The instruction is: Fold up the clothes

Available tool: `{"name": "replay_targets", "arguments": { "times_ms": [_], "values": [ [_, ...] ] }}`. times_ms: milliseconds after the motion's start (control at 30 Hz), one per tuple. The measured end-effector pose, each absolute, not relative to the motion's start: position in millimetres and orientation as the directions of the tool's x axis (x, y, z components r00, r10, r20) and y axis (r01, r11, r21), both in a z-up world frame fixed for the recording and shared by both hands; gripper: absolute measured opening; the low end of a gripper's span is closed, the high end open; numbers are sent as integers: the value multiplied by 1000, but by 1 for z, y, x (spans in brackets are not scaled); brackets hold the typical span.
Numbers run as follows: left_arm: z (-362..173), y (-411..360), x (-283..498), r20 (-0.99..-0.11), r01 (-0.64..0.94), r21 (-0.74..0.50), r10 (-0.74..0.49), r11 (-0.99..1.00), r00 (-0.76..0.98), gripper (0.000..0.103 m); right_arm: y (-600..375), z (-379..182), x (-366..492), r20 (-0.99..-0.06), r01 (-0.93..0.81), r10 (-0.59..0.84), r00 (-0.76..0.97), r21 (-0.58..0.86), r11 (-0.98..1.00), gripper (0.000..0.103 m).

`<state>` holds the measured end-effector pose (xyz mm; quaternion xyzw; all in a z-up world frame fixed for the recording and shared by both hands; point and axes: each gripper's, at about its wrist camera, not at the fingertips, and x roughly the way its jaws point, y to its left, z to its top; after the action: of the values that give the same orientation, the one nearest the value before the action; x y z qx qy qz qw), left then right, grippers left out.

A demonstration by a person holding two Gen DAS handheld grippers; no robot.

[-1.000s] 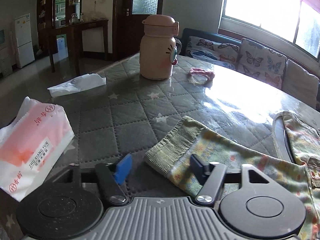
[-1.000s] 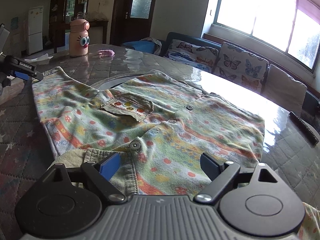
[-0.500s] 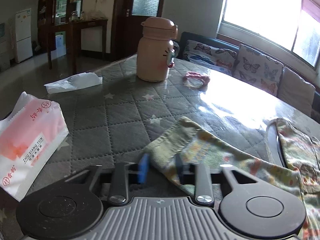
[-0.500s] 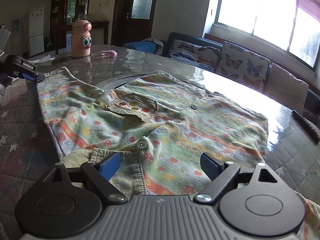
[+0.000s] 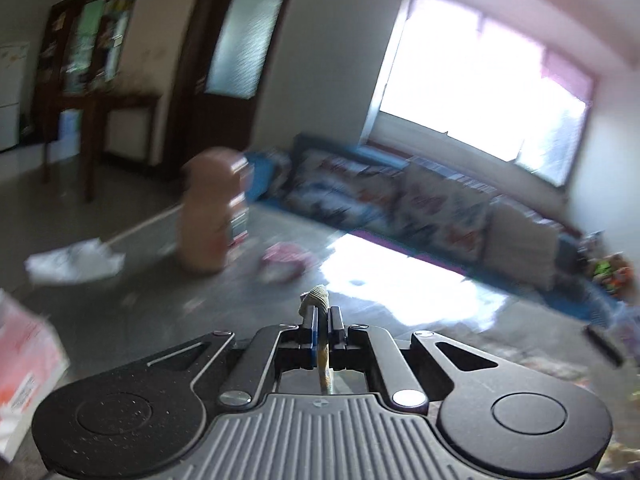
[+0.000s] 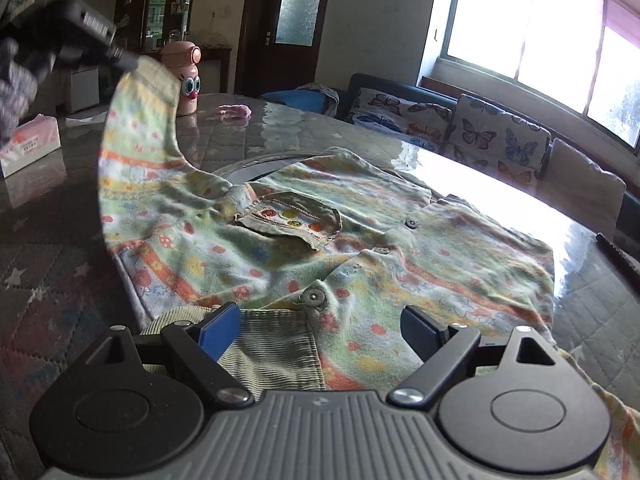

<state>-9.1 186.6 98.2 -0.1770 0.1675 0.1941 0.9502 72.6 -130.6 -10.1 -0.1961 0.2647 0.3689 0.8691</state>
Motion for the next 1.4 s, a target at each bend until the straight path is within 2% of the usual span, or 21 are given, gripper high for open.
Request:
{"name": "replay_targets", "arguments": {
  "times_ms": [67, 400, 567, 767, 900, 1033, 1200, 1300, 1400],
  "values": [
    [113, 166, -6, -348, -360, -278, 256, 891, 902, 5, -133, -8, 72, -601, -746, 542, 587, -143, 650, 89],
    [140, 40, 20, -279, 32, -232, -98, 972, 955, 5, -172, 7, 81, -564, -689, 541, 624, -69, 722, 89],
    [113, -14, 38, -366, 170, -206, -237, 964, 900, 5, -198, 10, 81, -561, -653, 518, 646, -55, 755, 89],
    [75, -49, 46, -500, 292, -188, -347, 938, 794, 8, -231, 15, 73, -567, -617, 490, 662, -40, 786, 89],
    [59, -41, 29, -532, 299, -153, -333, 942, 778, 13, -248, 21, 72, -571, -598, 496, 654, 12, 801, 89],
    [47, -10, 26, -566, 191, -112, -221, 975, 794, 16, -253, 27, 77, -564, -596, 538, 627, 97, 797, 83],
    [31, 34, 24, -614, 25, -53, -52, 998, 788, 16, -234, 19, 95, -585, -595, 555, 591, 148, 790, 64],
    [24, 54, 21, -631, -41, -48, 2, 998, 776, 16, -226, 12, 104, -606, -587, 546, 578, 157, 795, 55],
    [19, 68, 17, -641, -80, -59, 23, 995, 767, 25, -217, 5, 112, -626, -578, 538, 565, 165, 799, 43]
  ]
}}
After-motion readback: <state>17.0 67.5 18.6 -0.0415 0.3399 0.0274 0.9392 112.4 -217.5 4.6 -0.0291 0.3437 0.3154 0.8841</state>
